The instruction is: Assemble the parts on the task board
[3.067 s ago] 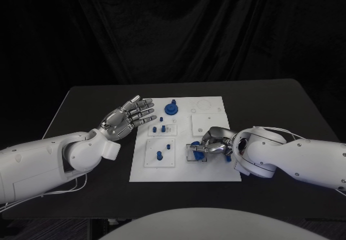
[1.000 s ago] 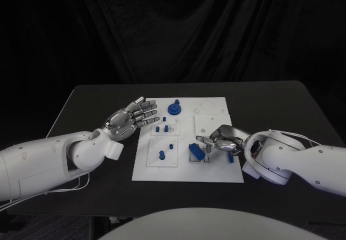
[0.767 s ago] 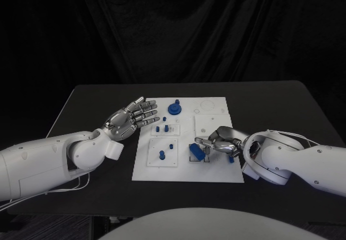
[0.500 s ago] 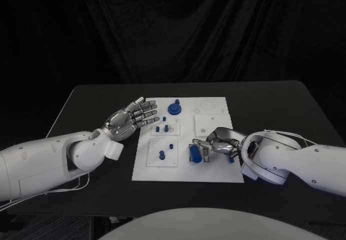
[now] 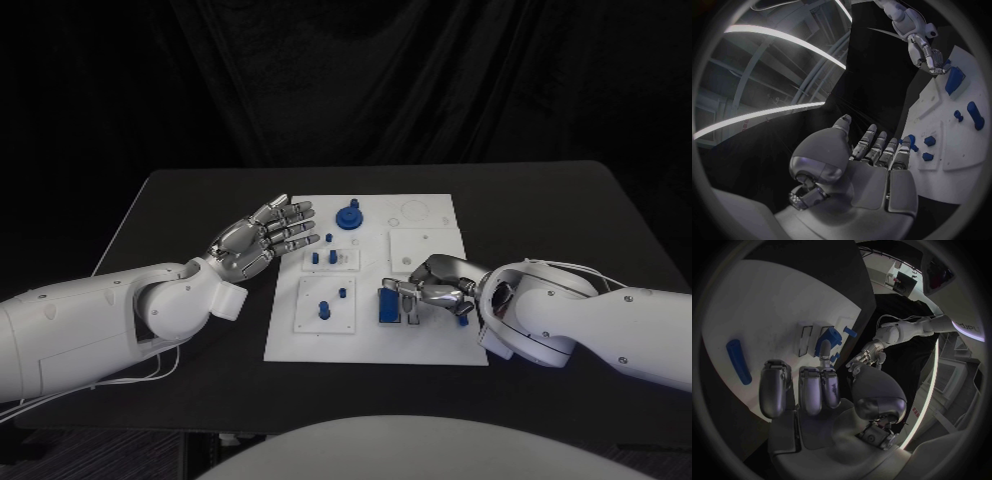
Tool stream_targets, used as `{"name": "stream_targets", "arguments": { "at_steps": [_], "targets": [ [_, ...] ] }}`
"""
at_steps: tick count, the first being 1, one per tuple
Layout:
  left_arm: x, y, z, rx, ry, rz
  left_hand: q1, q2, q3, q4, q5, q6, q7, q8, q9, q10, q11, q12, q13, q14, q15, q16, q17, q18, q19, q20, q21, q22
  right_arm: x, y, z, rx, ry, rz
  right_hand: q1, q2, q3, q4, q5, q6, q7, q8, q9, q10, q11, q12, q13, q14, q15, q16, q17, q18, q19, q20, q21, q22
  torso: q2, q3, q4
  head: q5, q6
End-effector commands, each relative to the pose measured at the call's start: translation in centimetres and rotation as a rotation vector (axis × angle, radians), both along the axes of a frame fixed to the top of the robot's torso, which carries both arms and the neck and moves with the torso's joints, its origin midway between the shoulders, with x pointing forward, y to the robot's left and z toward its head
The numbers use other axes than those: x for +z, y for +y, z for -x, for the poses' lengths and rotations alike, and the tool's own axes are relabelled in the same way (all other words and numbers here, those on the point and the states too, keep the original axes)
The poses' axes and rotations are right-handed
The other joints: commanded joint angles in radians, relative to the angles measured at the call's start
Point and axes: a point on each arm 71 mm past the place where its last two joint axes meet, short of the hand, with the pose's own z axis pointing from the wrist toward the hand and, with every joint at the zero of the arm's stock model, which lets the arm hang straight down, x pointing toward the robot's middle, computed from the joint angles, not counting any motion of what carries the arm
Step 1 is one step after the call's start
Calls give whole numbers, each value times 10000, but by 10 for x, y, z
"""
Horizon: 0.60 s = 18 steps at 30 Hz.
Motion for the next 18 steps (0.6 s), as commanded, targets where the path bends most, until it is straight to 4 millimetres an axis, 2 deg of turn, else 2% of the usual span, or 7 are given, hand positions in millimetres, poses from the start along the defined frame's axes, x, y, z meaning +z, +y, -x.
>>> {"name": "stream_targets", "arguments": {
  "at_steps": [1, 4, 5, 8, 10, 14, 18],
  "targets": [
    [0, -1, 1, -97, -52, 165, 85, -11, 57, -6, 61, -38, 897, 29, 4, 7, 28, 57, 12, 16, 64, 46, 17, -148, 49, 13, 57, 13, 0, -1, 0, 31, 32, -65, 166, 23, -94, -4, 18, -92, -6, -80, -30, 1042, -26, 27, 2633, 996, 0, 42, 2341, -24, 429, -17, 19, 2148, 0, 0, -5, 9, -1],
    [0, -1, 1, -100, -49, 167, 85, -11, 57, -6, 61, -38, 897, 29, 4, 7, 28, 57, 12, 16, 64, 46, 17, -148, 49, 13, 57, 13, 0, -2, 1, 82, 63, -41, 954, -99, -97, -178, 212, -32, 9, -147, -87, 1042, -11, 27, 2633, 996, 20, 44, 2341, -25, 431, 10, 28, 2151, 4, -3, -3, 25, -1],
    [0, -1, 1, -101, -47, 167, 85, -11, 57, -6, 61, -38, 897, 29, 4, 7, 28, 57, 12, 16, 64, 46, 17, -148, 49, 13, 57, 13, 0, -3, 1, 115, 67, -20, 1626, -207, 23, -532, 574, -3, -13, -161, -98, 1042, -20, 27, 2633, 996, 15, 46, 2345, -25, 432, 7, 34, 2153, 4, -4, -4, 33, -1],
    [0, -1, 1, -108, -39, 166, 80, -13, 87, -16, 71, -45, 898, 34, 3, 0, 30, 67, 12, 12, 70, 53, 16, -157, 54, 12, 59, 15, 0, -3, 3, 253, 90, 93, 2422, -349, 154, -962, 654, 146, -78, -37, -12, 1042, -73, 27, 2633, 996, -21, 46, 2344, -26, 436, -17, 45, 2156, 7, -3, -6, 42, -1],
    [0, -1, 1, -108, -36, 164, 80, -13, 87, -16, 71, -45, 898, 34, 3, 0, 30, 67, 12, 12, 70, 53, 16, -157, 54, 12, 59, 15, 0, -4, 5, 338, 99, 189, 2903, -440, 279, -1305, 767, 300, -169, 245, 220, 1042, -143, 27, 2633, 997, -87, 48, 2348, -28, 442, -60, 59, 2161, 7, -4, -3, 24, -1],
    [0, -1, 1, -101, -34, 160, 80, -13, 87, -16, 71, -45, 898, 34, 3, 0, 30, 67, 12, 12, 70, 53, 16, -157, 54, 12, 59, 15, 1, -5, 6, 435, 90, 337, 3271, -610, 265, -1549, 645, 37, -457, 1653, 1784, 1042, -397, 27, 2633, 999, -300, 52, 2358, -32, 448, -284, 71, 2165, 0, -6, -5, 21, -1],
    [0, -1, 1, -101, -29, 159, 80, -13, 87, -16, 71, -45, 898, 34, 3, 0, 30, 67, 12, 12, 70, 53, 16, -157, 54, 12, 59, 15, 0, -6, 7, 472, 93, 460, 3389, -614, 300, -1612, 690, -44, -518, 2001, 2226, 1042, -465, 27, 2633, 994, -357, 44, 2332, -33, 445, -324, 65, 2163, 0, 0, -8, 16, -1]
  ]
}}
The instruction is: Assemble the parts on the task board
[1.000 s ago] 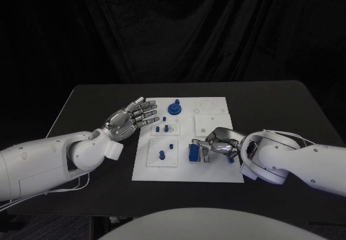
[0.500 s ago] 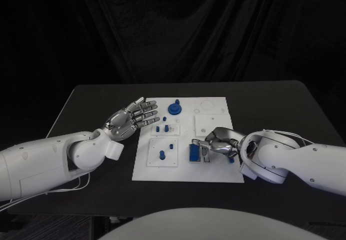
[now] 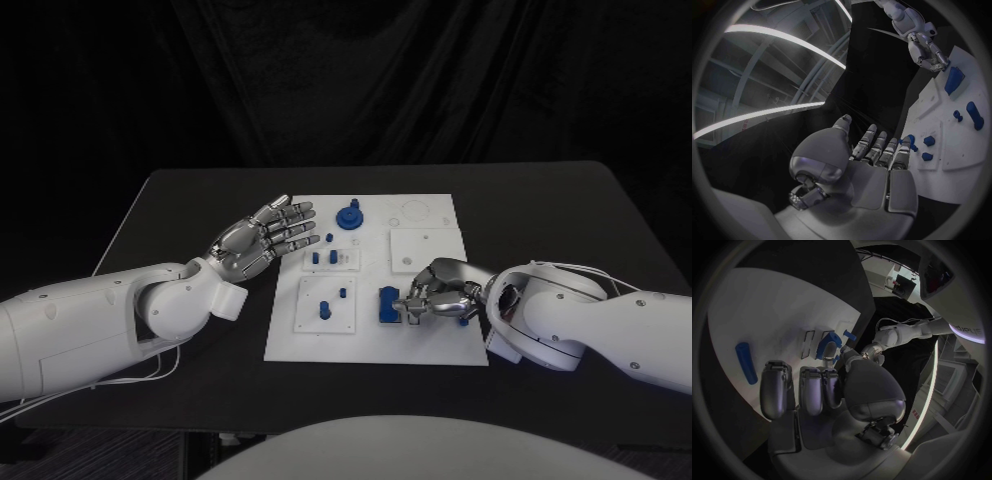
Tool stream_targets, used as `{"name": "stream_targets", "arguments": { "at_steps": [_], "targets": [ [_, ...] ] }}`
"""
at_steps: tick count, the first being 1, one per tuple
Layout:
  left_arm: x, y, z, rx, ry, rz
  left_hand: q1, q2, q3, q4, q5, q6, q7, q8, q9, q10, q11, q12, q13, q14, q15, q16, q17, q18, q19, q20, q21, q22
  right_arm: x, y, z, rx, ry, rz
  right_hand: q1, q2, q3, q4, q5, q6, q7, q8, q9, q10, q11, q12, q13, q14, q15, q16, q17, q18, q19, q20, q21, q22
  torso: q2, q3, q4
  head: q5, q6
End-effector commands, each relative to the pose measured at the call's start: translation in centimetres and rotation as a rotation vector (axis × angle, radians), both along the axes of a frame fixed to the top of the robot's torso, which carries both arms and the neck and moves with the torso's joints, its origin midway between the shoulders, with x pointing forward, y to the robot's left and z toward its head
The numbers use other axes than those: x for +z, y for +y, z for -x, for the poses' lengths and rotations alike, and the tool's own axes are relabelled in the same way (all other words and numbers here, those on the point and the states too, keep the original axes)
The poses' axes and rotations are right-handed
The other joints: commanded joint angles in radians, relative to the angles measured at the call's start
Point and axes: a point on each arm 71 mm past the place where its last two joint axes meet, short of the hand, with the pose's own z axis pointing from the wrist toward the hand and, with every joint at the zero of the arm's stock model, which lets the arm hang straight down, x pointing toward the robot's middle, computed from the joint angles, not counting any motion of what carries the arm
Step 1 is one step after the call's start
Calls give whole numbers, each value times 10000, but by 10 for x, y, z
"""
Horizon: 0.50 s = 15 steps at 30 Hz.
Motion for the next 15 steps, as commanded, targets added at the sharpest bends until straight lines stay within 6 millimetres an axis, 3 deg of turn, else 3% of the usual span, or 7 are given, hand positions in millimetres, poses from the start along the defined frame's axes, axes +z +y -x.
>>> {"name": "stream_targets", "arguments": {
  "at_steps": [1, 9, 15],
  "targets": [
    [1, -1, 1, -94, -53, 166, 81, -13, 58, 13, 34, -45, 899, 34, 3, 0, 30, 67, 12, 12, 70, 53, 17, -157, 54, 11, 59, 16, -1, 0, 2, 222, 12, 315, 147, 9, 40, -87, 47, -103, -23, 182, 249, 1059, -94, 27, 2634, 991, -110, 44, 2332, -29, 441, -78, 14, 2152, -3, 2, -2, -3, -1],
    [0, -1, 1, -96, -43, 161, 81, -13, 58, 13, 34, -45, 899, 34, 3, 0, 30, 67, 12, 12, 70, 53, 17, -157, 54, 11, 59, 16, -2, 1, 1, 224, -38, 374, 111, -28, 32, -51, 108, -187, -47, 370, 547, 1059, -123, 27, 2634, 982, -139, 30, 2289, -20, 425, -111, -22, 2140, -6, 1, -7, 9, -1],
    [0, -1, 1, -97, -39, 159, 79, -15, 74, 6, 38, -43, 898, 40, 4, 2, 29, 82, 14, 15, 76, 69, 19, -161, 57, 11, 61, 16, -2, 3, 1, 226, -55, 422, -200, -21, -102, 251, -273, -220, -63, 536, 860, 1059, -138, 27, 2634, 979, -154, 23, 2269, -19, 421, -129, -34, 2136, -7, 1, 7, 9, -1]
  ]
}}
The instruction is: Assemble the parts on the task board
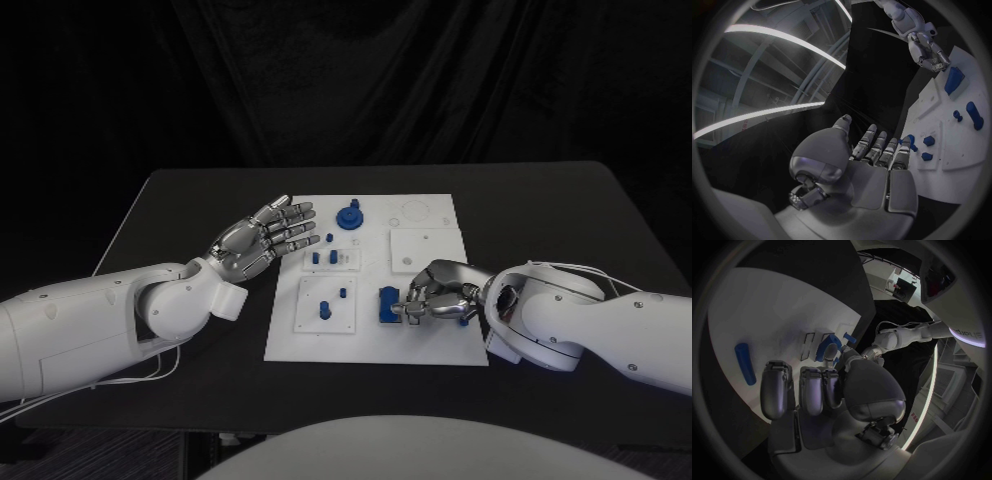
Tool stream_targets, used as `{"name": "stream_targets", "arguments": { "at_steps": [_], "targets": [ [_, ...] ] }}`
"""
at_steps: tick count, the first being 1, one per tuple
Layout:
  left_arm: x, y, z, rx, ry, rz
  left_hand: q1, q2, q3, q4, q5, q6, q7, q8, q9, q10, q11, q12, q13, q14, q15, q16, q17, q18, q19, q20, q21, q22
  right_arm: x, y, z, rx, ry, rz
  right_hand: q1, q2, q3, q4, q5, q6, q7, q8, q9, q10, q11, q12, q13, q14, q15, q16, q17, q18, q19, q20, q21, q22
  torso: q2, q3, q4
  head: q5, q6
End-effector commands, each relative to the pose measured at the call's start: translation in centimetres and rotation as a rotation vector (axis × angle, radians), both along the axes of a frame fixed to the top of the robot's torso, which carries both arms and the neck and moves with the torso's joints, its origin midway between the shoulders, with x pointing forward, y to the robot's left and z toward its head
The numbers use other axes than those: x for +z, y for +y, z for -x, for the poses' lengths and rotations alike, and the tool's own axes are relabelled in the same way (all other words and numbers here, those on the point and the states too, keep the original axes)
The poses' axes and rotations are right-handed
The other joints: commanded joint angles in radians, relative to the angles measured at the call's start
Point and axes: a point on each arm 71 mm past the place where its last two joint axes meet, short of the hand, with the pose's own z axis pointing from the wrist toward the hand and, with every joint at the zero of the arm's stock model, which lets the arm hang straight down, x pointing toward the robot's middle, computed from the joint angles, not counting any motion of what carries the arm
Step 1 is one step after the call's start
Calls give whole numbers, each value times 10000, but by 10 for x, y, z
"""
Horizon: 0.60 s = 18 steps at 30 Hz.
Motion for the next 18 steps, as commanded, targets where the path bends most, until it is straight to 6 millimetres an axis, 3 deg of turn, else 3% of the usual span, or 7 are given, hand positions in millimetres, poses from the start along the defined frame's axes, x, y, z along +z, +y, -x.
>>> {"name": "stream_targets", "arguments": {
  "at_steps": [1, 5, 8, 12, 15, 18],
  "targets": [
    [0, -1, 1, -96, -54, 166, 79, -15, 74, 5, 38, -43, 898, 40, 4, 2, 29, 35, 14, 14, 76, 69, 10, -161, 57, 11, 61, 16, -2, 0, 0, -22, 30, 260, -177, -2, -52, 163, -264, -75, -1, 81, 130, 1059, -70, 27, 2634, 980, -89, 20, 2261, -19, 419, -60, -37, 2137, 1, 1, 8, -2, -1],
    [0, -1, 1, -110, -49, 169, 79, -15, 74, 5, 38, -43, 898, 40, 4, 2, 29, 35, 14, 14, 76, 69, 10, -161, 57, 11, 61, 16, -3, 1, 0, 14, 77, 322, -196, -14, -92, 214, -443, 60, -28, 256, 312, 1059, -87, 27, 2634, 972, -101, 7, 2222, -8, 402, -71, -75, 2123, 4, 2, 8, -10, -1],
    [0, -1, 1, -118, -46, 172, 79, -15, 74, 5, 38, -43, 898, 40, 4, 2, 29, 35, 14, 14, 76, 69, 10, -161, 57, 11, 61, 16, -3, 2, 0, 48, 71, 418, -202, -40, -133, 242, -570, 395, -49, 679, 656, 1059, -107, 27, 2634, 969, -116, 2, 2205, -8, 403, -81, -76, 2124, 5, 3, 13, -18, -1],
    [0, -2, 1, -137, -37, 178, 79, -15, 74, 5, 38, -43, 898, 40, 4, 2, 29, 35, 14, 14, 76, 69, 10, -161, 57, 11, 61, 16, -4, 3, -2, 107, 1, 618, -433, -143, -371, 457, -1062, 1087, -96, 1646, 1485, 1059, -153, 27, 2634, 961, -152, -13, 2164, 0, 389, -115, -111, 2112, 5, 0, 11, -5, -1],
    [0, -2, 1, -149, -29, 180, 76, -14, 82, 4, 39, -46, 896, 41, 4, -2, 23, 31, 13, 18, 91, 79, 12, -166, 56, 12, 60, 13, -5, 4, -2, 121, -43, 693, -683, -210, -579, 661, -1437, 1417, -120, 2111, 1897, 1059, -176, 27, 2634, 949, -171, -33, 2105, 13, 366, -135, -165, 2094, 5, -1, 8, 9, -1],
    [-1, -2, 1, -153, -23, 179, 76, -14, 82, 4, 39, -46, 896, 41, 4, -2, 23, 31, 13, 18, 91, 79, 12, -166, 56, 12, 60, 13, -5, 4, -3, 142, -157, 785, -849, -268, -757, 815, -1691, 1565, -134, 2348, 2147, 1059, -185, 27, 2634, 938, -185, -53, 2050, 25, 343, -147, -217, 2076, 4, 0, 7, 3, -1]
  ]
}}
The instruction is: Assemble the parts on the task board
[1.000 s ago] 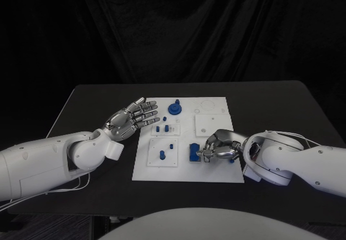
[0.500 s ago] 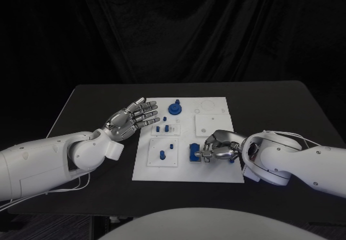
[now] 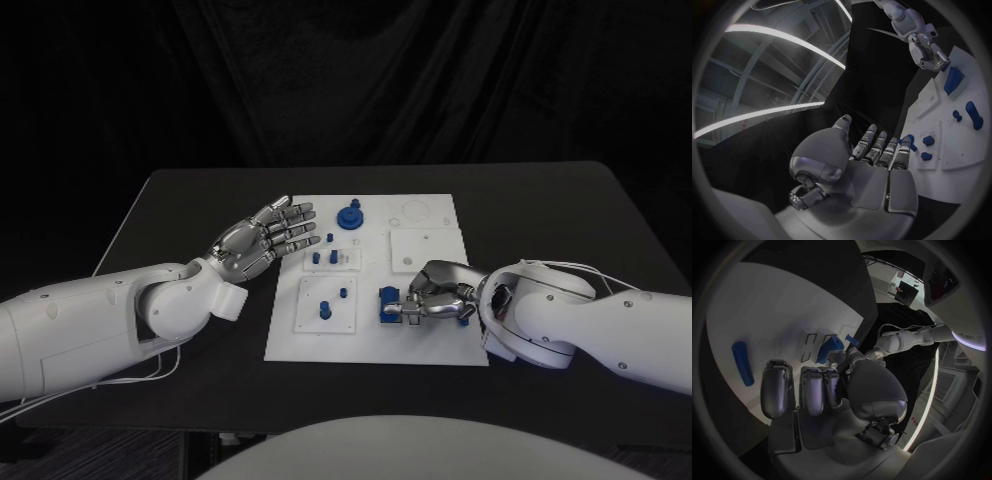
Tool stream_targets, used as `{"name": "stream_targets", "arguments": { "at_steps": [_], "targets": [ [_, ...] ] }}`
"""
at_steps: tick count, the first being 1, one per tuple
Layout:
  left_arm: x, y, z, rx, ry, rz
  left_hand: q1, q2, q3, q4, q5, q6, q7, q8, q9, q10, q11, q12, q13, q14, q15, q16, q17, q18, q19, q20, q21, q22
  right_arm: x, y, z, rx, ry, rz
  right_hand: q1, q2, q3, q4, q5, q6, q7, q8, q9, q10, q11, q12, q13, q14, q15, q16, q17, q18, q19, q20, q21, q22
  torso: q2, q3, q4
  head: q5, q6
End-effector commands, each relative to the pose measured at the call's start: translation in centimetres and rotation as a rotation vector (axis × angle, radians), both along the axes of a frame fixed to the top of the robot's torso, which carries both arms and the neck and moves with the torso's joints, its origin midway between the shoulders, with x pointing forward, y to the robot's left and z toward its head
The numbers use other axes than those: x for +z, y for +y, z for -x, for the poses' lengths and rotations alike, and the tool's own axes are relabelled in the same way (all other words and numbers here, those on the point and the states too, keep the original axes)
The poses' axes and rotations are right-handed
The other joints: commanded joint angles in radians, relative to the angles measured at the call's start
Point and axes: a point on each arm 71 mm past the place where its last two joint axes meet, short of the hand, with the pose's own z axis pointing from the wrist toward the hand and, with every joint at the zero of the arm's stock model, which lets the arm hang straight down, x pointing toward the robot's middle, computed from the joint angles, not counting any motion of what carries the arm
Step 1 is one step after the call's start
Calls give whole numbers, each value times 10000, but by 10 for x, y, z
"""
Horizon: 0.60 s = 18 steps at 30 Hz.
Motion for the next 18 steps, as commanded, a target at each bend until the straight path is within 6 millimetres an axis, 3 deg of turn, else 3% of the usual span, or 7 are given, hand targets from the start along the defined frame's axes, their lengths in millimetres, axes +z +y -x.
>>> {"name": "stream_targets", "arguments": {
  "at_steps": [1, 9, 12, 15, 16, 17, 18],
  "targets": [
    [0, -1, 1, -127, -46, 181, 75, -14, 82, 4, 39, -46, 896, 42, 4, -2, 23, 32, 13, -19, 55, 36, 11, -166, 56, 12, 60, 13, -2, -1, 0, 3, -164, 472, -106, -32, -119, 91, -137, 189, -9, 253, 228, 1023, -80, 27, 2634, 927, -47, -59, 2035, 28, 337, -79, -59, 2073, 0, 0, -2, 3, -1],
    [0, -2, 1, -153, -27, 187, 73, -15, 87, 3, 40, -49, 893, 42, 3, -4, 18, 33, 13, -15, 68, 46, 13, -172, 52, 15, 58, 7, 0, 0, -2, -16, -694, 646, 69, -99, -248, 35, 142, 798, -44, 1100, 948, 1023, -110, 27, 2634, 871, -72, -162, 1761, 85, 230, -101, -298, 1991, 1, 0, 1, 21, -1],
    [0, -2, 1, -161, -21, 191, 69, -15, 92, 2, 40, -52, 889, 43, 3, -7, 10, 33, 13, -11, 87, 56, 14, -181, 53, 17, 58, 7, 1, 0, -2, 50, -853, 745, 230, -153, -352, -45, 321, 1477, -46, 2118, 1738, 1023, -112, 27, 2634, 813, -78, -278, 1483, 147, 116, -110, -577, 1895, 2, -2, -2, 26, -1],
    [0, -2, 1, -164, -16, 190, 65, -16, 97, 2, 40, -56, 885, 43, 3, -9, 2, 33, 12, -6, 108, 66, 16, -192, 54, 20, 58, 8, 1, 1, -2, 119, -926, 816, 287, -154, -454, -46, 304, 1510, -23, 2501, 2124, 1023, -93, 27, 2634, 812, -62, -300, 1460, 175, 72, -98, -728, 1847, 1, -1, -3, 32, -1],
    [-1, -2, 1, -165, -14, 190, 65, -16, 97, 2, 40, -56, 885, 43, 3, -9, 2, 33, 12, -6, 108, 66, 16, -192, 54, 20, 58, 8, 1, 1, -2, 136, -943, 825, 310, -115, -487, -33, 322, 2034, -35, 3097, 2462, 1023, -98, 27, 2634, 816, -65, -299, 1470, 173, 83, -98, -735, 1849, 2, -1, -3, 34, -1],
    [-1, -2, 1, -166, -12, 191, 65, -16, 97, 2, 40, -56, 885, 43, 3, -9, 2, 33, 12, -6, 108, 66, 16, -192, 54, 20, 58, 8, 1, 1, -2, 150, -959, 829, 318, -103, -490, -32, 333, 2136, -39, 3203, 2519, 1023, -102, 27, 2634, 817, -67, -298, 1475, 173, 86, -99, -735, 1850, 1, -2, -3, 34, -1],
    [-1, -2, 1, -168, -11, 192, 65, -16, 97, 2, 40, -56, 885, 43, 3, -9, 2, 33, 12, -6, 108, 66, 16, -192, 54, 20, 58, 8, 1, 1, -2, 165, -986, 823, 367, -63, -503, -44, 423, 2675, -65, 3732, 2776, 1023, -123, 27, 2634, 822, -79, -292, 1494, 171, 97, -109, -734, 1856, -1, -2, -2, 32, -1]
  ]
}}
